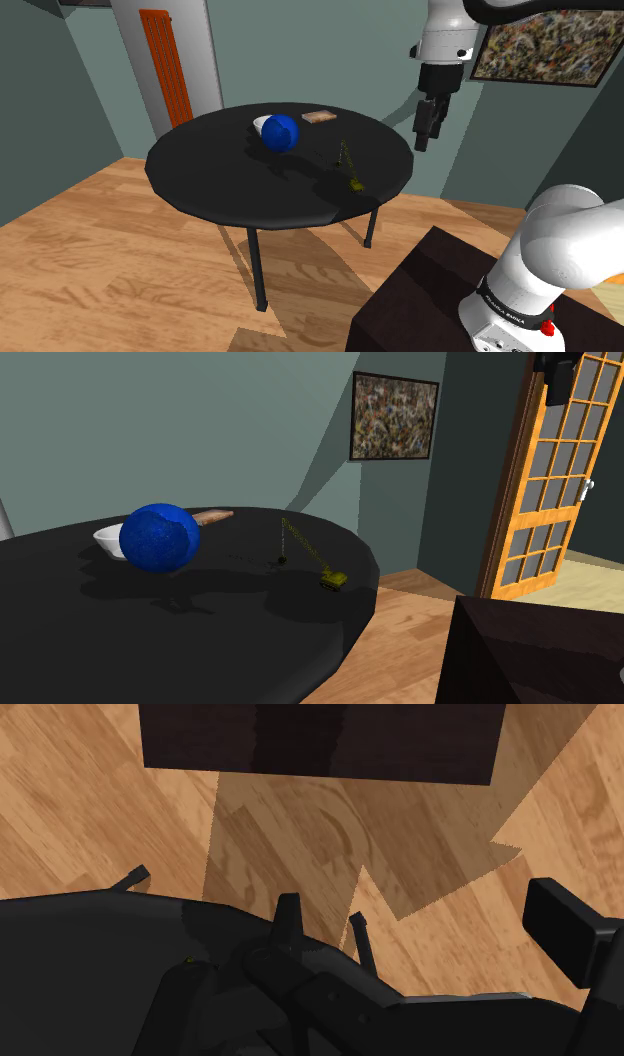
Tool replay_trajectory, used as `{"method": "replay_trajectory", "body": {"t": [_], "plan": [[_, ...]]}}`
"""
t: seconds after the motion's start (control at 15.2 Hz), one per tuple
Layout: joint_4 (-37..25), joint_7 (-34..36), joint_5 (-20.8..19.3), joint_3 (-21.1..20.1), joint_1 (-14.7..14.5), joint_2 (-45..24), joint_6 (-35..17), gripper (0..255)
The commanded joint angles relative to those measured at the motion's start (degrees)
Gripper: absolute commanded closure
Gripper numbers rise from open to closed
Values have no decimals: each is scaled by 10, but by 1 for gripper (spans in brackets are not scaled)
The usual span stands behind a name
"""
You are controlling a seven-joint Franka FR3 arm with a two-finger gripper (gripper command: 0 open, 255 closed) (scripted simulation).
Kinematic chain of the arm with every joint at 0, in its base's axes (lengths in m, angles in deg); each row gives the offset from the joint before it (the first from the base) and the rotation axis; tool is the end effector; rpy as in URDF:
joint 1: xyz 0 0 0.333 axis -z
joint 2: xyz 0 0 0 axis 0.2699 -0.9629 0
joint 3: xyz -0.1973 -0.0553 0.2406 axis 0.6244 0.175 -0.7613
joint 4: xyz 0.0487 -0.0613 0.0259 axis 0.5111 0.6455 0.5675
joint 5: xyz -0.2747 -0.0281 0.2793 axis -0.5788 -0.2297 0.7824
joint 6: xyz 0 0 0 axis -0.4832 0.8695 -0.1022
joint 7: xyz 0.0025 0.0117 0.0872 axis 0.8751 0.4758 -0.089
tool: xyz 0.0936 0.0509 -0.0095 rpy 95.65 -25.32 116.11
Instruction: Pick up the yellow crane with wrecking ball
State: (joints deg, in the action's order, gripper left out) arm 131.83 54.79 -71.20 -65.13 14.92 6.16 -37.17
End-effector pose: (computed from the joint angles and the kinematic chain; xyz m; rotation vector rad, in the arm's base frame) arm 0.2860 0.0383 0.5801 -3.1134 -0.2038 0.1545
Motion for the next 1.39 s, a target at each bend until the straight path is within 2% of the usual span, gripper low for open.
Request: {"method": "replay_trajectory", "body": {"t": [0.0,0.66,1.32], "plan": [[0,0,0,0,0,0,0,0],[36,23,-23,15,45,-136,-205,0],[-3,52,-42,37,85,-318,-381,0]]}}
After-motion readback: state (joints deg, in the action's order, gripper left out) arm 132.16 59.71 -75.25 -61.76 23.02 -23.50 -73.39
